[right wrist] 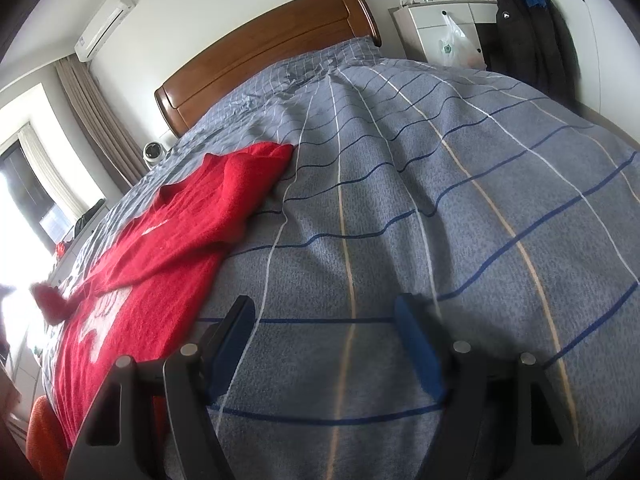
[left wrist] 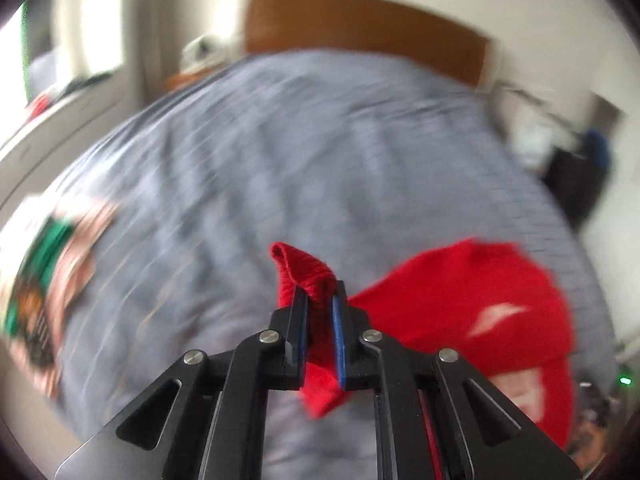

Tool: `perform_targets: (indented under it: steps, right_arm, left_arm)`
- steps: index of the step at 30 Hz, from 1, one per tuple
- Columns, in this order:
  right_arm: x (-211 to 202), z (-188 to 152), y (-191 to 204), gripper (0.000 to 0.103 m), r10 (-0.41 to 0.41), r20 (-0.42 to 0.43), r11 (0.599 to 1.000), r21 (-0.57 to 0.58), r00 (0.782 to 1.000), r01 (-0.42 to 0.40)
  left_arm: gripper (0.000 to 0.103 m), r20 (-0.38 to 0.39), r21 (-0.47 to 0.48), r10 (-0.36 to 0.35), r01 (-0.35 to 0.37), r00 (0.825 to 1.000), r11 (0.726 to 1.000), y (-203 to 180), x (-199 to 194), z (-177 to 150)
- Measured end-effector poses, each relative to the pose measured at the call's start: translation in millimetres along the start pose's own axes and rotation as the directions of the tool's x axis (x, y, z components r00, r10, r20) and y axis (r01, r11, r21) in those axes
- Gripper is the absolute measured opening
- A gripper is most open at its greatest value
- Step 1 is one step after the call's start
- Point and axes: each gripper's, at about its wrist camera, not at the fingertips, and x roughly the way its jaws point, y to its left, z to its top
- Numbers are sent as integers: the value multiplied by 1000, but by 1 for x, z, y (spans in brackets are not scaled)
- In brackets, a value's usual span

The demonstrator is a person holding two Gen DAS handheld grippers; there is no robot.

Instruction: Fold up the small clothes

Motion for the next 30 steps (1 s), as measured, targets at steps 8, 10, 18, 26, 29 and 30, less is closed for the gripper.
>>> perform_targets:
  steps: [8,10,18,26,29,30]
  right_arm:
    - [1,1,-1,72,0,0,1000,-1,1000,0]
    - [1,1,-2,72,1,0,1000,-1,1000,-1]
    - [1,0,-3,72,11,4,1000,4,1000,-11]
    - [1,0,-3,72,13,6,1000,5,1000,-13]
    - [1,0,-3,72,10,5,1000,2,1000,-10]
    - [1,0,-2,72,7,5,1000,1,1000,-7]
  left_arm:
    - [10,-19,255,-276,272,961,928,-200,17,7]
    - [24,-96,300,-310,324,946,897,-235,38,-9]
    - [74,-168,337,-263,306,950,891,-217,58,-71]
    - [64,-217,215,-134,181,967,960,-77,77,-103]
    - [60,-267,258,-132,202,955,945,-78,91,-127]
    - [58,-264,275,-121,195,957,942,-82,95,-131]
